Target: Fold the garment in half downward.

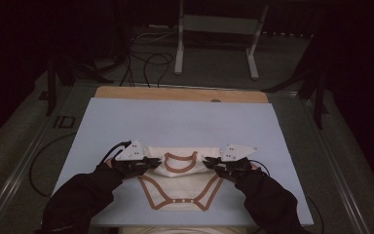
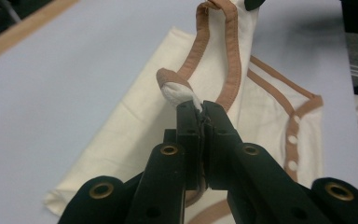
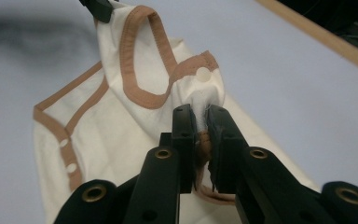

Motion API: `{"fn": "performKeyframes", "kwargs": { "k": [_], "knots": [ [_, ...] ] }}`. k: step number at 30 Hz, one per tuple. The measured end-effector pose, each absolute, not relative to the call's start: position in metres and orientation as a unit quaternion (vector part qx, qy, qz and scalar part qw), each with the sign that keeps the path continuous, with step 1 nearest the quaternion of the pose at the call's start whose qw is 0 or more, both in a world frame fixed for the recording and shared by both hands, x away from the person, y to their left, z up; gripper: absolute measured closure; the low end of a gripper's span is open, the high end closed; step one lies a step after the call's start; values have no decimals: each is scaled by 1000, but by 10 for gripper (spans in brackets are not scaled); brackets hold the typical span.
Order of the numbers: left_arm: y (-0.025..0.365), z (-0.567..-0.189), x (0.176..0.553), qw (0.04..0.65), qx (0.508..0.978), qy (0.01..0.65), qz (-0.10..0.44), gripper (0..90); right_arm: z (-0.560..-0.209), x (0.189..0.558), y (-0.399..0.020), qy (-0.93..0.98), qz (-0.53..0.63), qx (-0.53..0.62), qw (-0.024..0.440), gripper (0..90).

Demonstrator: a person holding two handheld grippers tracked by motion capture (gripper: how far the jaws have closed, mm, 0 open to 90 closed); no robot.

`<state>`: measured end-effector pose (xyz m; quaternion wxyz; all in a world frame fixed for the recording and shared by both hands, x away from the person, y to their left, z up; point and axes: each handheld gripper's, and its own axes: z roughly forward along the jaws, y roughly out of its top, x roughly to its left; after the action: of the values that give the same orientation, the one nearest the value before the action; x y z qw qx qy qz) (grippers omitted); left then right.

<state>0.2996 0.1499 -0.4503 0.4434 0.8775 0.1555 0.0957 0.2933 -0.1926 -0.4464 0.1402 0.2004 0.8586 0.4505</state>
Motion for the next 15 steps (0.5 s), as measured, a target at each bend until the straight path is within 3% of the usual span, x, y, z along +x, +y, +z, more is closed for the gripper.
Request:
{"fn": "performKeyframes", "kwargs": {
  "k": [7, 15],
  "knots": [
    [147, -468, 288, 429, 888, 148, 78, 870, -458, 281, -191, 865, 438, 201, 137, 827],
    [145, -486, 278, 415, 896, 148, 62, 866, -478, 271, -188, 878, 419, 209, 102, 825]
  ]
}}
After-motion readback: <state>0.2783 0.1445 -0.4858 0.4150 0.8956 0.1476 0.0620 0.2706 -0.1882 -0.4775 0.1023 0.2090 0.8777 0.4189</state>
